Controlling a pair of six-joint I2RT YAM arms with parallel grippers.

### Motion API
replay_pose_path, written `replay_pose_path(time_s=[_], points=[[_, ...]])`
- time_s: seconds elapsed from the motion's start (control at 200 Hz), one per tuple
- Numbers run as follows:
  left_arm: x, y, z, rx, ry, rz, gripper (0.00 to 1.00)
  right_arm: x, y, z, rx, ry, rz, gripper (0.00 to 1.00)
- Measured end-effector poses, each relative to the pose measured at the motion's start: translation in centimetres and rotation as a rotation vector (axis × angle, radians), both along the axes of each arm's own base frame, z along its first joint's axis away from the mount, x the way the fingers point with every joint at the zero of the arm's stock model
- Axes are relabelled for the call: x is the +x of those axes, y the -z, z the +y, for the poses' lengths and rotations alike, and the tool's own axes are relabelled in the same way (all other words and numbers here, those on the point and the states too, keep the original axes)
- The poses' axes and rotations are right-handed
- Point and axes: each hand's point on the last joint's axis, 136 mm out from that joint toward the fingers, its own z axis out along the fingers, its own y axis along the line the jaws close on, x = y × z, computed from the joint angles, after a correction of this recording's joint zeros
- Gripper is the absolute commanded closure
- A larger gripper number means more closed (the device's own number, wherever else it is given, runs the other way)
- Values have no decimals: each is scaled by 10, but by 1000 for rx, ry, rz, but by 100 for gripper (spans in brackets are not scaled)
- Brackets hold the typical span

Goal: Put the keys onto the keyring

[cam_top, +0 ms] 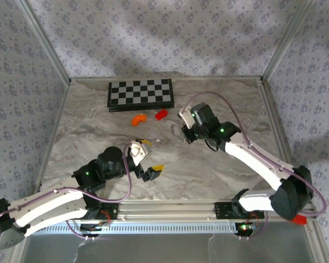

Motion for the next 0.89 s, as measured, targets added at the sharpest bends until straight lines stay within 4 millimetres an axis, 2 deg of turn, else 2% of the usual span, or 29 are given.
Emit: replay_pose_path(time_s=[0.23, 0.535, 0.895], points=[[4, 7, 4, 15, -31, -2, 0, 27, 13, -2, 19, 39, 29, 100], [6, 8, 5, 10, -44, -10, 1, 48, 3, -4, 69, 65, -10, 100], [8, 7, 4, 6, -48, -14, 1, 47, 0, 7, 128, 26, 5, 100]])
